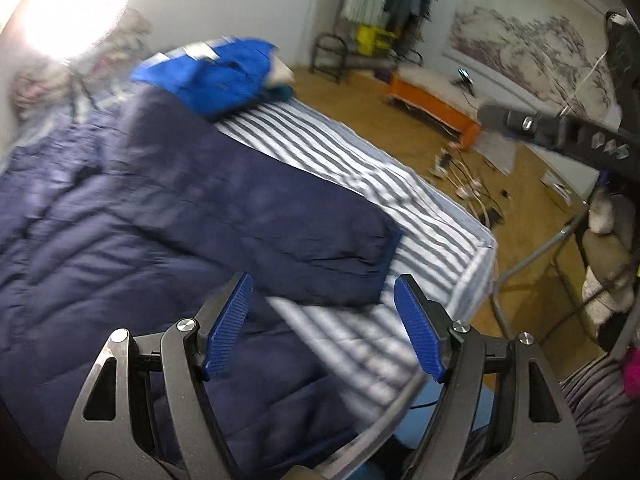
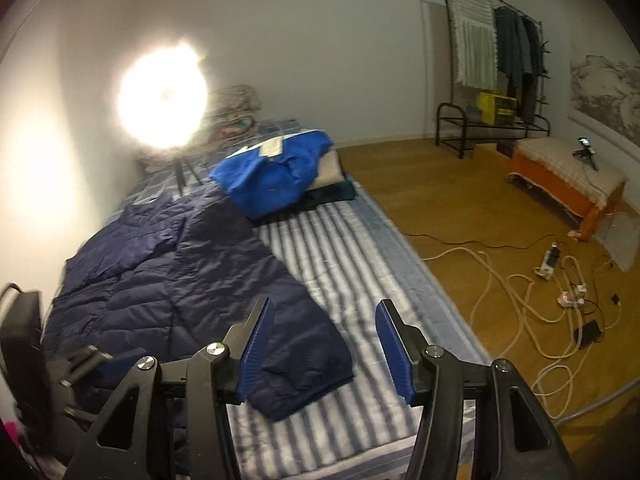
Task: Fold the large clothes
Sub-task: 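Grasp the other sleeve cuff with the left gripper and lift it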
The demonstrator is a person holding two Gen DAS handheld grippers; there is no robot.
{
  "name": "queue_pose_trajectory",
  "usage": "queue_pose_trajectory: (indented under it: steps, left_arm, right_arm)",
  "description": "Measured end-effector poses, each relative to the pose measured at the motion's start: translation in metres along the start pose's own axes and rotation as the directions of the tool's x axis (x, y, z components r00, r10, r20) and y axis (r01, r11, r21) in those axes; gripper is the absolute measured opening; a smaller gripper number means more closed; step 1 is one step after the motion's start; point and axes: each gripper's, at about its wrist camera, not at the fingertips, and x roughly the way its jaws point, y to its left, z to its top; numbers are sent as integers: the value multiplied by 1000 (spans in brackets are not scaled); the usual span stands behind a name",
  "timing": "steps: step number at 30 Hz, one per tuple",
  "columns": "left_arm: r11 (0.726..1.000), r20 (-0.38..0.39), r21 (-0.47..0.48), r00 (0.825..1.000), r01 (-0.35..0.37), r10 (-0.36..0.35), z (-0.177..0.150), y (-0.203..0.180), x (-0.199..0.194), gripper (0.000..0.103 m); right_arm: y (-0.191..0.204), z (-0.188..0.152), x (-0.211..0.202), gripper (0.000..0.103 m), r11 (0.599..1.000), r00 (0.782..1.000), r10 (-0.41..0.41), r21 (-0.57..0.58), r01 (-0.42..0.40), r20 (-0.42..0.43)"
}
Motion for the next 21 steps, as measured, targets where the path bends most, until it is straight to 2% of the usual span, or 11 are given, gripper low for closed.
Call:
queue_pose_trajectory:
  steps: [4,8,13,17,21]
  left_arm:
    - [999,-67,22,997,27,-25,9,-23,43,76]
    - [998,-126,67,992,10,-1,11,-42,80,76]
    - [988,-177,152,982,-31,58,5,-60,114,76]
    - [980,-222,184,968,-76,116,-4,-67,137,76]
    - [963,-233,235,954,-130,186,-8,-75,149,76]
  right_arm:
    - [-19,0,-4,57,998,1000,3,58,-4,10]
    - [-30,0,-7,57,998,1000,-23,67,22,19]
    - [-36,2,-5,57,996,1000,-10,87,9,16]
    - [-35,2,-4,57,996,1000,-3,85,2,14]
    - [-34,4,-7,57,997,1000,0,82,-2,28]
